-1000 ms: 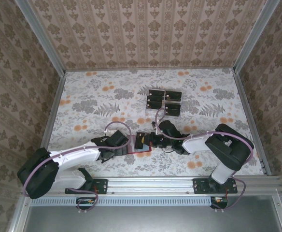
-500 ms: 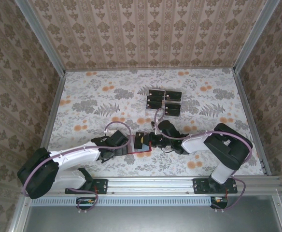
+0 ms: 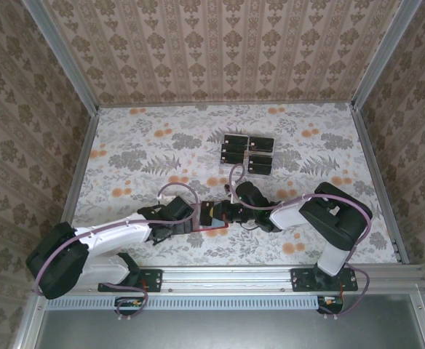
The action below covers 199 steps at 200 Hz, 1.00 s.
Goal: Put the credit cards into the card holder
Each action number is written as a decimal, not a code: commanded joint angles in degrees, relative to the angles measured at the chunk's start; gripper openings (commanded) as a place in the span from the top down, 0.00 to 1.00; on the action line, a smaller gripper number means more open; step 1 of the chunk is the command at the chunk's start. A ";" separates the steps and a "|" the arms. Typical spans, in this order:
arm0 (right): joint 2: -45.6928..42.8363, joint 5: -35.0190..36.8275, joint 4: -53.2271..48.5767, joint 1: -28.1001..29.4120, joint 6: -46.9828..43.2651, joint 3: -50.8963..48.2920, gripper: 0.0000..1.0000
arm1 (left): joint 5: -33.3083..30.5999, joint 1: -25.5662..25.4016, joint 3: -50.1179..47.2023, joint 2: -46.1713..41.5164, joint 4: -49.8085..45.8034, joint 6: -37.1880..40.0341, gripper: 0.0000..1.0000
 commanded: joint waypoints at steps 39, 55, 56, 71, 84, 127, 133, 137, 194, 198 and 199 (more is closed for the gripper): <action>0.62 -1.99 -0.05 0.56 -0.26 -0.03 1.00 | -1.65 -0.30 -1.09 0.84 -2.50 -0.58 0.00; 0.80 -2.29 -0.51 0.58 -0.44 -0.03 1.00 | -1.60 -0.31 -1.05 0.86 -2.49 -0.62 0.00; 0.79 -2.29 -0.56 0.58 -0.48 -0.03 1.00 | -1.59 -0.35 -1.05 0.86 -2.49 -0.59 0.00; 0.99 -2.54 -0.93 0.58 -0.53 -0.16 1.00 | -1.54 -0.37 -0.96 0.86 -2.58 -0.62 0.00; 1.02 -2.64 -1.39 0.55 -0.61 -0.19 1.00 | -1.61 -0.33 -0.96 0.78 -2.67 -0.57 0.00; 1.23 -3.38 -2.68 0.54 -0.44 -0.31 1.00 | -1.69 -0.31 -0.90 0.51 -2.94 -0.56 0.00; 1.30 -3.63 -3.04 0.49 -0.35 -0.23 1.00 | -1.67 -0.30 -0.90 0.51 -2.93 -0.56 0.00; 1.38 -3.76 -3.21 0.43 -0.42 -0.17 1.00 | -1.67 -0.30 -0.84 0.51 -3.02 -0.52 0.00; 2.73 -5.39 -5.70 0.36 -0.18 0.66 1.00 | -1.77 -0.35 -0.61 0.52 -3.16 -0.56 0.00; 2.79 -5.49 -5.93 0.35 -0.18 0.67 1.00 | -1.79 -0.31 -0.68 0.51 -3.11 -0.57 0.00; 2.79 -5.47 -5.99 0.37 -0.18 0.71 1.00 | -1.82 -0.31 -0.64 0.51 -3.11 -0.56 0.00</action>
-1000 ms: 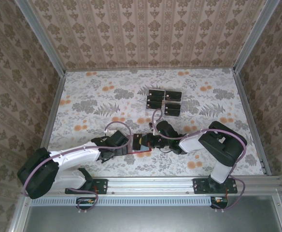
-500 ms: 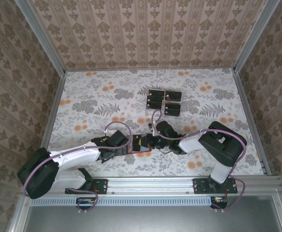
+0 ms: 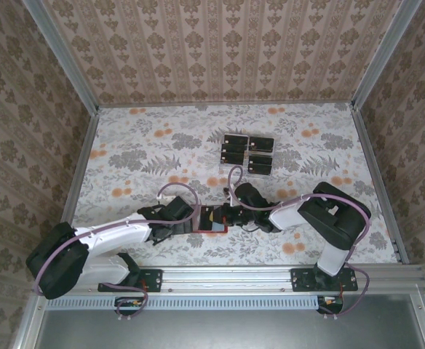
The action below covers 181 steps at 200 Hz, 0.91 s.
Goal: Put the credit cards into the card holder
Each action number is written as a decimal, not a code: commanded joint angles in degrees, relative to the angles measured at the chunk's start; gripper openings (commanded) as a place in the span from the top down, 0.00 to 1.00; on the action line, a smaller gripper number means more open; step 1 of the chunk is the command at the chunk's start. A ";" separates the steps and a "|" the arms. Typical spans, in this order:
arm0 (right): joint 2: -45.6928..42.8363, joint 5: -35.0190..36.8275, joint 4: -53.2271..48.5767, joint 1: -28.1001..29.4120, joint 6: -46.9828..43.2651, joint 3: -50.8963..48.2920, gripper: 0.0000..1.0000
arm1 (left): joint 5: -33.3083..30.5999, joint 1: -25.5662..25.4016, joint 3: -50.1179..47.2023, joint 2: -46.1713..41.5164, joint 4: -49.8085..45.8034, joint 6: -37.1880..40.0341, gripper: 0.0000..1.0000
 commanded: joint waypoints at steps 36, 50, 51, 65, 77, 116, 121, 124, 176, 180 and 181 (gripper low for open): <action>2.45 -2.88 -4.33 0.05 -0.15 1.44 1.00 | -1.48 -0.35 -0.72 0.49 -3.11 -0.52 0.00; 2.86 -2.99 -4.20 0.05 -0.10 1.78 1.00 | -1.46 -0.38 -0.86 0.51 -2.98 -0.56 0.00; 2.90 -3.00 -4.22 0.07 -0.07 1.84 1.00 | -1.46 -0.34 -0.87 0.51 -2.98 -0.56 0.00; 3.41 -3.15 -3.90 0.09 0.13 2.20 1.00 | -1.45 -0.35 -0.88 0.51 -2.98 -0.61 0.00; 3.84 -3.21 -3.63 0.09 0.39 2.42 1.00 | -1.45 -0.35 -0.91 0.51 -2.99 -0.56 0.00; 3.84 -2.91 -2.53 0.07 1.49 1.76 1.00 | -1.47 -0.37 -0.97 0.42 -2.90 -0.45 0.00; 3.59 -2.71 -2.41 0.09 1.77 1.54 1.00 | -1.58 -0.33 -1.10 0.42 -2.91 -0.49 0.00; 3.35 -2.54 -2.35 0.09 1.85 1.33 1.00 | -1.49 -0.30 -1.06 0.42 -2.89 -0.54 0.00; -1.03 0.85 -2.34 0.35 4.62 -1.92 1.00 | -1.46 -0.30 -1.32 0.49 -2.46 -0.56 0.00; -1.29 1.04 -2.46 0.32 4.75 -2.03 1.00 | -1.45 -0.32 -1.33 0.48 -2.45 -0.56 0.00; -1.37 1.13 -2.54 0.29 4.75 -2.04 1.00 | -1.45 -0.36 -1.32 0.49 -2.45 -0.56 0.00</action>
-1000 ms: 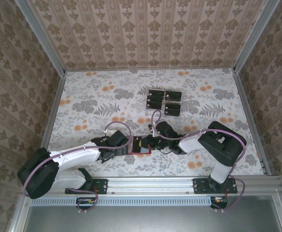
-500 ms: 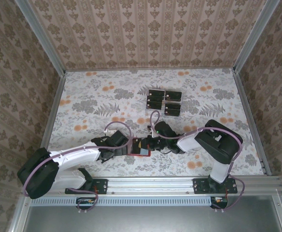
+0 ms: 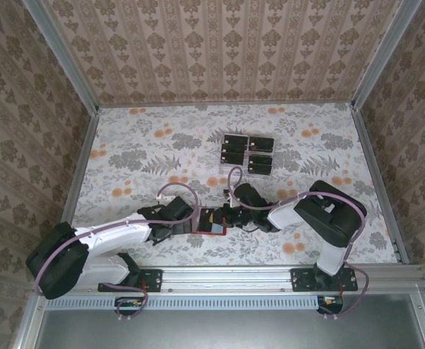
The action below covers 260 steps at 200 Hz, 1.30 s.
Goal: Put the credit cards into the card holder
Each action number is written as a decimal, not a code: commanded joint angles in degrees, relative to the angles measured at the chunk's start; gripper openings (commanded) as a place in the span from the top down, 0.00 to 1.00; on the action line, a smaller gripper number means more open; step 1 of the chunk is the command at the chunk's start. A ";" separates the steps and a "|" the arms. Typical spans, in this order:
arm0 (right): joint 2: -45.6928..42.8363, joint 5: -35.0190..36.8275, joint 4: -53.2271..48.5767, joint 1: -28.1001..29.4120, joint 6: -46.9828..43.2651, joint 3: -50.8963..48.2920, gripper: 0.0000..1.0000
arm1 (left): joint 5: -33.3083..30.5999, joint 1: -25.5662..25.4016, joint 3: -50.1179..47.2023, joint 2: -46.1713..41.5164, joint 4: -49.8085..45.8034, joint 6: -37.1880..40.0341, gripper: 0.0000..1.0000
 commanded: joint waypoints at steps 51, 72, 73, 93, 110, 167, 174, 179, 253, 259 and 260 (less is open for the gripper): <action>-1.45 2.09 -3.67 0.99 1.97 -1.23 1.00 | -0.92 -0.28 -1.32 0.51 -1.92 -0.55 0.00; -0.36 1.70 -3.06 1.13 2.01 -0.68 1.00 | -0.97 -0.36 -1.32 0.49 -2.07 -0.61 0.00; -0.30 1.71 -3.00 1.11 1.99 -0.68 1.00 | -1.01 -0.36 -1.32 0.50 -2.07 -0.58 0.00; 0.33 1.46 -2.59 1.25 2.08 -0.32 1.00 | -0.96 -0.38 -1.32 0.43 -2.09 -0.57 0.00; 0.71 1.62 -2.50 1.33 1.93 0.02 1.00 | -0.98 -0.37 -1.41 0.42 -2.09 -0.56 0.00; 2.02 2.05 -2.42 1.34 1.70 1.59 1.00 | -0.91 -0.37 -1.60 0.42 -1.99 -0.56 0.00; 2.11 2.15 -2.54 1.34 1.54 1.74 1.00 | -0.91 -0.44 -1.63 0.42 -2.06 -0.56 0.00; 2.13 2.28 -2.66 1.26 1.45 1.87 1.00 | -0.95 -0.37 -1.58 0.39 -2.07 -0.56 0.00; 1.15 3.02 -3.62 -0.01 0.56 1.88 1.00 | -0.86 -0.37 -1.86 0.25 -1.84 -0.56 0.00; 1.08 2.98 -3.65 -0.06 0.44 1.88 1.00 | -0.95 -0.38 -1.85 0.25 -1.81 -0.56 0.00; 1.08 2.98 -3.65 -0.06 0.44 1.88 1.00 | -0.91 -0.37 -1.85 0.25 -1.86 -0.56 0.00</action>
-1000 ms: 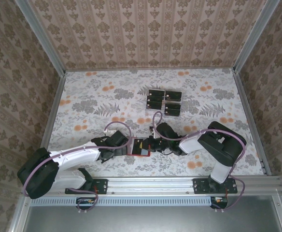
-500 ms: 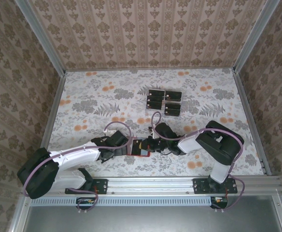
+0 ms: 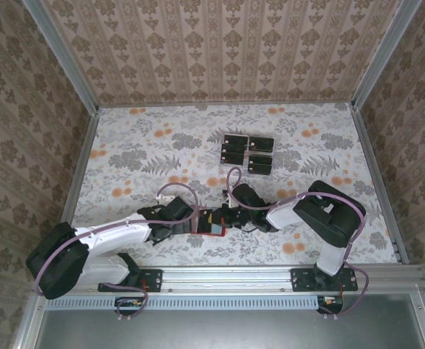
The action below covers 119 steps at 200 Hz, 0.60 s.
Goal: Put the credit cards into the card holder
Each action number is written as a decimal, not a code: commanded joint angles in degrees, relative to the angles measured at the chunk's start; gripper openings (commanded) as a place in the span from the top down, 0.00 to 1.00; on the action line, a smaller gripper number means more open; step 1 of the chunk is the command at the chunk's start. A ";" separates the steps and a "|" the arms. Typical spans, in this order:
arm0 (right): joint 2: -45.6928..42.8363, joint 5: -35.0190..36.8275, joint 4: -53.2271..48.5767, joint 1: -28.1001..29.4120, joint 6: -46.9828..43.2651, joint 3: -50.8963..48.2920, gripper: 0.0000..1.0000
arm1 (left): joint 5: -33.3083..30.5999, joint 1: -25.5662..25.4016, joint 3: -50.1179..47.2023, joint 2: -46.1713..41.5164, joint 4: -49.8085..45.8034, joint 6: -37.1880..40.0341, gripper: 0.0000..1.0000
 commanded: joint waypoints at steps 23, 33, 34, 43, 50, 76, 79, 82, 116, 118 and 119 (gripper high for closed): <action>0.23 2.39 -2.52 -0.82 -0.89 0.54 1.00 | -0.22 -0.37 -1.67 0.27 -2.01 -0.56 0.00; 0.25 2.39 -2.38 -0.90 -0.86 0.46 1.00 | -0.21 -0.42 -1.66 0.27 -2.02 -0.52 0.00; 0.25 2.39 -2.38 -0.90 -0.86 0.46 1.00 | -0.21 -0.39 -1.64 0.27 -2.01 -0.54 0.00; 0.22 2.41 -2.42 -0.94 -0.86 0.49 1.00 | -0.21 -0.37 -1.63 0.27 -2.03 -0.56 0.00; 0.29 2.46 -2.42 -1.06 -0.88 0.52 1.00 | -0.21 -0.41 -1.63 0.27 -2.01 -0.55 0.00; 0.22 2.61 -2.33 -1.23 -0.90 0.52 1.00 | -0.21 -0.37 -1.64 0.30 -2.02 -0.56 0.00; 0.22 2.59 -2.33 -1.22 -0.88 0.60 1.00 | -0.21 -0.38 -1.65 0.27 -2.01 -0.56 0.00; 0.31 2.57 -2.33 -1.23 -0.86 0.65 1.00 | -0.19 -0.37 -1.67 0.25 -1.97 -0.56 0.00; 1.33 1.93 -1.68 -1.25 -0.60 0.96 1.00 | -0.14 -0.37 -1.67 0.36 -1.87 -0.56 0.00; 1.36 1.84 -1.64 -1.23 -0.59 1.01 1.00 | -0.17 -0.37 -1.64 0.36 -1.87 -0.56 0.00; 1.36 1.85 -1.59 -1.22 -0.59 1.03 1.00 | -0.19 -0.41 -1.63 0.36 -1.89 -0.56 0.00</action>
